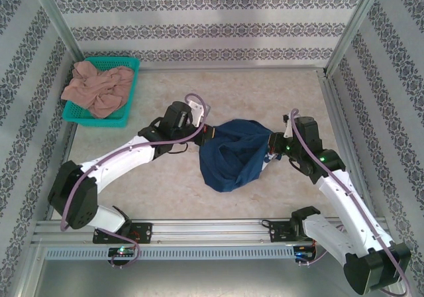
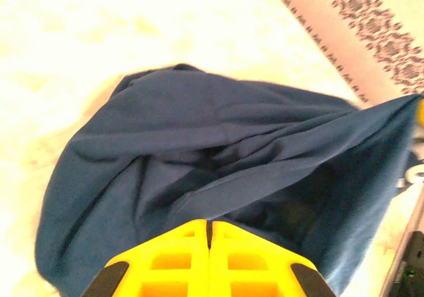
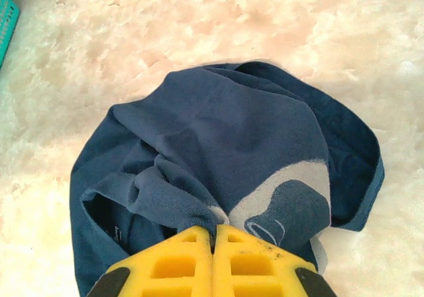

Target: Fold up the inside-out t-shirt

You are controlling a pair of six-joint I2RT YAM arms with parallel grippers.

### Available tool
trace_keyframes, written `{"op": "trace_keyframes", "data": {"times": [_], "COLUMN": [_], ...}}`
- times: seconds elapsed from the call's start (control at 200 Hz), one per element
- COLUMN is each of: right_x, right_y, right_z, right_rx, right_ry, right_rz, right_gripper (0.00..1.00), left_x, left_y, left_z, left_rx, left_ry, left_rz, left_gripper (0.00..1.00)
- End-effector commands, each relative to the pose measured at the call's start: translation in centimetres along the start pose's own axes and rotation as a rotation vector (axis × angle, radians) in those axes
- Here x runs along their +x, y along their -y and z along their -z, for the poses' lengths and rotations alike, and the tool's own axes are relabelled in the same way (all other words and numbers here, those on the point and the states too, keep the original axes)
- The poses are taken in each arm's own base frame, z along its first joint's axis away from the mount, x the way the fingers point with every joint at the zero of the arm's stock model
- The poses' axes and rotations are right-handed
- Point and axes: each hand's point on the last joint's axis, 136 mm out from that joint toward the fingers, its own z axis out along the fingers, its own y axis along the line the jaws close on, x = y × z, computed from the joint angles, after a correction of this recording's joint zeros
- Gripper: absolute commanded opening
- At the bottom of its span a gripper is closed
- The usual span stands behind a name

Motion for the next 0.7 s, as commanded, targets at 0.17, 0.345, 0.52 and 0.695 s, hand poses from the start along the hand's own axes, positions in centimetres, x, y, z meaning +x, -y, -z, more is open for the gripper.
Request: {"op": "trace_keyframes", "data": {"times": [0.17, 0.345, 0.52, 0.695], "right_x": [-0.4, -0.2, -0.5, -3.0], "right_y": [-0.7, -0.6, -0.5, -2.6], "right_z": [-0.4, -0.1, 0.6, 2.6], "right_rx": [-0.043, -0.039, -0.031, -0.117], "right_ry": [0.002, 0.005, 0.023, 0.128], "right_rz": [-0.008, -0.007, 0.008, 0.057], "right_gripper": [0.00, 0.00, 0.00, 0.00], "left_x": [6.3, 7.7, 4.3, -2.5], "left_y": [-1.1, -2.7, -1.7, 1.9], "left_z": [-5.6, -8.8, -6.8, 1.2], "left_rx": [-0.132, -0.178, -0.146, 0.054], "left_ry": [-0.241, -0.307, -0.189, 0.060], "left_rz": [-0.086, -0.086, -0.090, -0.040], "left_gripper": [0.59, 0.45, 0.00, 0.00]}}
